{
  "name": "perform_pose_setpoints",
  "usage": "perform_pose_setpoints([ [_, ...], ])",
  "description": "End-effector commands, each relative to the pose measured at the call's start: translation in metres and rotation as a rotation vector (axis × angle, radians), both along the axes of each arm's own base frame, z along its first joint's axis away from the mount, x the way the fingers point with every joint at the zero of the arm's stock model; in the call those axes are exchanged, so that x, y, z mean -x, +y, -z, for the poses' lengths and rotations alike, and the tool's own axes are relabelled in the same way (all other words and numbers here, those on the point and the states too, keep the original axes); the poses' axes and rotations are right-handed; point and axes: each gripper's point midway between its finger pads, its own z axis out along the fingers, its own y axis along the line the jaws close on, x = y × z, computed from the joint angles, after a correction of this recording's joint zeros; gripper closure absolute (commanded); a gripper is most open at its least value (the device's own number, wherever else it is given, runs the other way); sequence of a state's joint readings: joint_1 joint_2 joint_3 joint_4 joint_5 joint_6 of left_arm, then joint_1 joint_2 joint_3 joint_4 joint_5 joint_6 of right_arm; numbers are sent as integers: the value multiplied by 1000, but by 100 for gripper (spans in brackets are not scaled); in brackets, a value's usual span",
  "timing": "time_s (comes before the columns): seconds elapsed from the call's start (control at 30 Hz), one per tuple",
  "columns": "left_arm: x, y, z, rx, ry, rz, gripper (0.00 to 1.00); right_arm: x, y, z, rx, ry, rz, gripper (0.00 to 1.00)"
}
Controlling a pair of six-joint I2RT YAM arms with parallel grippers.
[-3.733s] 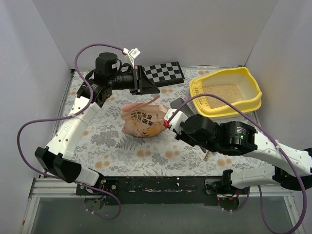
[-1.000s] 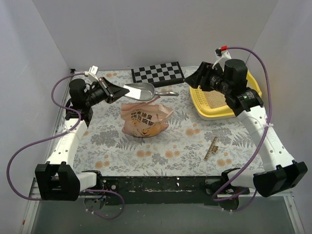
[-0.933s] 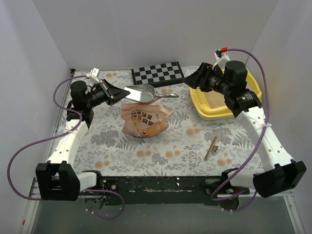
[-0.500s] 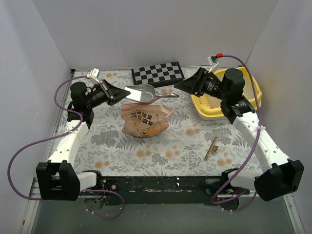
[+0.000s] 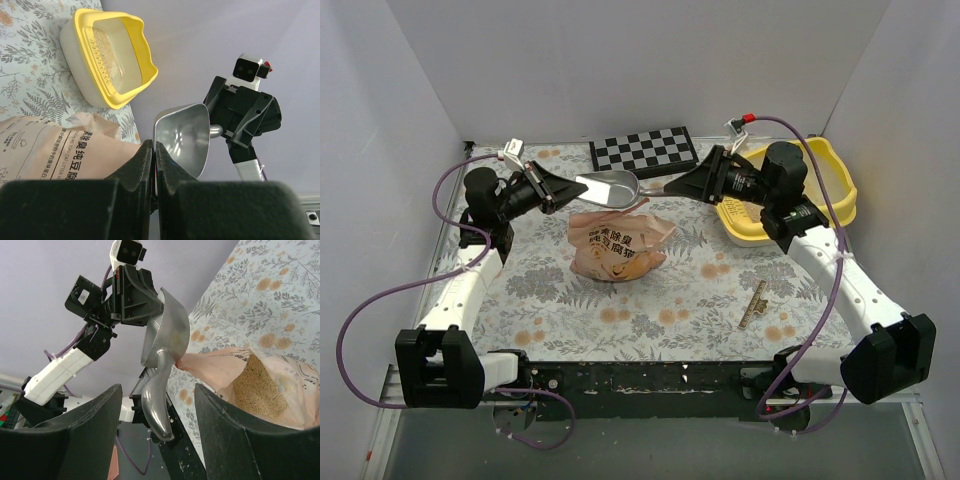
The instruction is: Fill the litter box with clean litter
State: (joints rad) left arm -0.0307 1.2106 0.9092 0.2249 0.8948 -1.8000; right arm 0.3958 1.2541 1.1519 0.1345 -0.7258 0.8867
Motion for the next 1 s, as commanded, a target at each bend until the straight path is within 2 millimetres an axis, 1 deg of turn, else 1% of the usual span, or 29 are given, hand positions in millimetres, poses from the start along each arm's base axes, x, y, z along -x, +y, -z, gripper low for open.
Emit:
perform_pose_setpoints([
  [0.0, -1, 0, -14, 15, -51, 7, 100, 9, 7, -18, -22, -44, -61, 34],
  [0.13, -1, 0, -14, 29, -48, 14, 100, 10, 12, -17, -24, -28, -82, 36],
  [0.3, -2, 0, -13, 28, -47, 12, 100, 10, 18, -15, -25, -16, -107, 43],
  [0.6, -1, -1, -10, 27, -45, 23, 100, 11, 22, -23, -39, -34, -121, 46],
  [0.7, -1, -1, -9, 27, -45, 27, 100, 11, 24, -24, -41, -31, -127, 51],
  [0.93, -1, -1, -6, 27, -39, 30, 100, 12, 29, -25, -41, -29, -149, 59],
  [0.97, -1, -2, -5, 26, -40, 32, 100, 12, 30, -25, -41, -29, -150, 61],
])
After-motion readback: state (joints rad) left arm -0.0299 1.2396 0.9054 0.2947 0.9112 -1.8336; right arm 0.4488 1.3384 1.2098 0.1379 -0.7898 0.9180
